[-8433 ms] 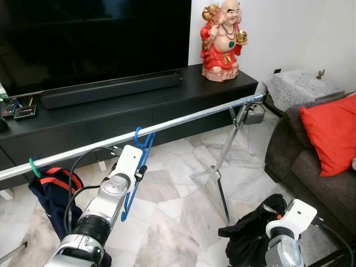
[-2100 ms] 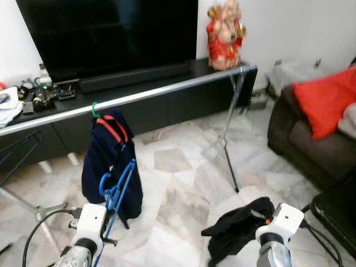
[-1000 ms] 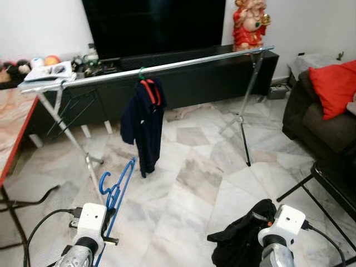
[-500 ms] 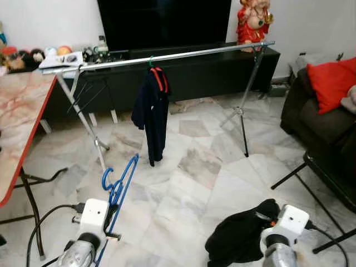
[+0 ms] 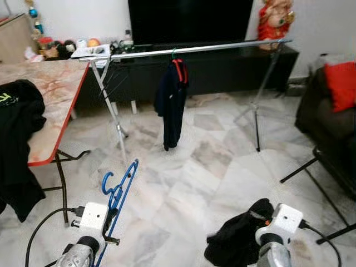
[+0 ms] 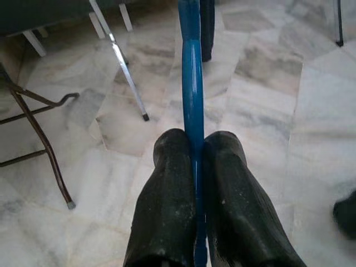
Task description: Hang hanger
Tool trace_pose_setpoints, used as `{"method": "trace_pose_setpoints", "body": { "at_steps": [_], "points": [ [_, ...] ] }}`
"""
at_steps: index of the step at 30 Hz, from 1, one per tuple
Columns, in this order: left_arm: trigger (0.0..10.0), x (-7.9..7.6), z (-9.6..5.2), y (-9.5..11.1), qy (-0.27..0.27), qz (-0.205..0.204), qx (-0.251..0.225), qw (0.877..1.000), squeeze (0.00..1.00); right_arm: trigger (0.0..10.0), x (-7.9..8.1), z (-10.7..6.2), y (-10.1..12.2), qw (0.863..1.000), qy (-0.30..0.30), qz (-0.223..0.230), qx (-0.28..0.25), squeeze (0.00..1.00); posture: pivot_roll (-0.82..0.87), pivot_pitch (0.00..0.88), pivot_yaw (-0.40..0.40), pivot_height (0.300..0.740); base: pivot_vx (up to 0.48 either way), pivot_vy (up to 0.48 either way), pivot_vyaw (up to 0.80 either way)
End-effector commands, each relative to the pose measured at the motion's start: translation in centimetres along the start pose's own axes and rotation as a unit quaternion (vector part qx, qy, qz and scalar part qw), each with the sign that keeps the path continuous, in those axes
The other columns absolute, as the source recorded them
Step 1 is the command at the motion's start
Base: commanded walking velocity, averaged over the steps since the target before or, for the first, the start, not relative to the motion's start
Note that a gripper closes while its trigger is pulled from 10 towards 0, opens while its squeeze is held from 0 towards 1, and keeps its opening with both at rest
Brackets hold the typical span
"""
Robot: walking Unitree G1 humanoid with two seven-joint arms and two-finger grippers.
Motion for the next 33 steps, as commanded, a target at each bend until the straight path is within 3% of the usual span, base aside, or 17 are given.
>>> {"method": "trace_pose_setpoints", "body": {
  "at_steps": [1, 6, 11, 12, 14, 16, 17, 18, 20, 21, 25, 26, 28, 30, 31, 33],
  "points": [
    [10.0, -0.3, 0.1, 0.7, -0.007, -0.004, -0.012, 1.0, 0.0, 10.0, 0.0, 0.2, 0.5, 1.0, 0.001, 0.001, -0.008, 0.0, 0.07, 0.048, 0.035, 0.74, 0.0, 0.0, 0.0],
    [10.0, -0.3, 0.2, 0.8, -0.009, -0.001, -0.013, 1.0, 0.0, 10.0, 0.0, 0.2, 0.5, 1.0, 0.002, 0.0, -0.006, 0.0, 0.07, 0.05, 0.034, 0.74, 0.0, 0.0, 0.0],
    [10.0, -1.1, 0.5, 1.1, -0.052, 0.011, -0.01, 0.999, 0.0, 10.0, 0.3, 0.6, 0.5, 1.0, 0.008, -0.007, 0.002, 0.0, 0.07, 0.051, 0.036, 0.74, 0.0, 0.0, 0.0],
    [10.0, -1.3, 0.6, 1.2, -0.064, 0.017, -0.011, 0.998, 0.0, 10.0, 0.4, 0.7, 0.5, 1.0, 0.01, -0.013, 0.006, 0.0, 0.07, 0.052, 0.037, 0.74, 0.0, 0.0, 0.0],
    [10.0, -2.1, 1.0, 1.9, -0.108, 0.045, -0.019, 0.993, 0.0, 10.0, 1.2, 1.4, 0.1, 0.996, 0.038, -0.072, 0.039, 0.0, 0.06, 0.053, 0.035, 0.74, 0.0, 0.0, 0.0],
    [10.0, -2.3, 1.2, 2.1, -0.12, 0.054, -0.022, 0.991, 0.0, 10.0, 1.5, 1.5, 0.2, 0.995, 0.049, -0.081, 0.038, 0.0, 0.07, 0.053, 0.035, 0.74, 0.0, 0.0, 0.0],
    [10.0, -2.8, 1.6, 2.4, -0.157, 0.09, -0.023, 0.983, 0.0, 10.0, 2.4, 2.1, 0.5, 0.991, 0.071, -0.099, 0.048, 0.0, 0.07, 0.053, 0.036, 0.74, 0.0, 0.0, 0.0],
    [10.0, -2.8, 1.6, 2.4, -0.157, 0.09, -0.023, 0.983, 0.0, 10.0, 2.4, 2.1, 0.5, 0.991, 0.071, -0.099, 0.048, 0.0, 0.07, 0.053, 0.036, 0.74, 0.0, 0.0, 0.0],
    [10.0, -3.6, 2.1, 3.0, -0.213, 0.146, -0.026, 0.966, 0.0, 10.0, 3.4, 3.1, 1.1, 0.984, 0.083, -0.144, 0.06, 0.0, 0.06, 0.052, 0.034, 0.74, 0.0, 0.0, 0.0],
    [10.0, -3.6, 2.1, 3.0, -0.213, 0.146, -0.026, 0.966, 0.0, 10.0, 3.4, 3.1, 1.1, 0.984, 0.083, -0.144, 0.06, 0.0, 0.06, 0.052, 0.034, 0.74, 0.0, 0.0, 0.0],
    [10.0, -4.7, 2.1, 2.9, -0.288, 0.217, -0.013, 0.933, 0.0, 10.0, 4.6, 4.0, 2.2, 0.986, 0.09, -0.134, 0.049, 0.0, 0.06, 0.051, 0.033, 0.74, 0.0, 0.0, 0.0],
    [10.0, -5.2, 1.9, 2.6, -0.32, 0.251, -0.001, 0.914, 0.0, 10.0, 5.3, 4.3, 2.7, 0.986, 0.094, -0.132, 0.045, 0.0, 0.06, 0.051, 0.033, 0.74, 0.0, 0.0, 0.0],
    [10.0, -5.4, 1.7, 2.2, -0.337, 0.273, 0.008, 0.901, 0.0, 10.0, 5.6, 4.5, 3.0, 0.986, 0.095, -0.131, 0.044, 0.0, 0.06, 0.051, 0.033, 0.74, 0.0, 0.0, 0.0],
    [10.0, -5.9, 1.3, 1.5, -0.372, 0.301, 0.027, 0.878, 0.0, 10.0, 6.3, 4.8, 3.5, 0.986, 0.103, -0.126, 0.037, 0.0, 0.06, 0.047, 0.034, 0.74, 0.0, 0.0, 0.0],
    [10.0, -5.9, 1.3, 1.5, -0.372, 0.301, 0.027, 0.878, 0.0, 10.0, 6.3, 4.8, 3.5, 0.986, 0.103, -0.126, 0.037, 0.0, 0.06, 0.047, 0.034, 0.74, 0.0, 0.0, 0.0],
    [10.0, -6.2, 0.9, 1.1, -0.397, 0.305, 0.041, 0.865, 0.0, 10.0, 6.8, 5.0, 3.9, 0.985, 0.11, -0.128, 0.035, 0.0, 0.06, 0.048, 0.033, 0.74, 0.0, 0.0, 0.0]
  ]
}}
Point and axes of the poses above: a point about 5 cm out from each wrist's last joint towards the gripper, its own z axis pointing out of the wrist towards the gripper, its own y axis along the axis of the wrist's last joint, x = y × z, the point moved 3 cm from there along z, pointing out of the wrist towards the gripper, and after that the axes turned 7 degrees about z, right-handed, at the moved point
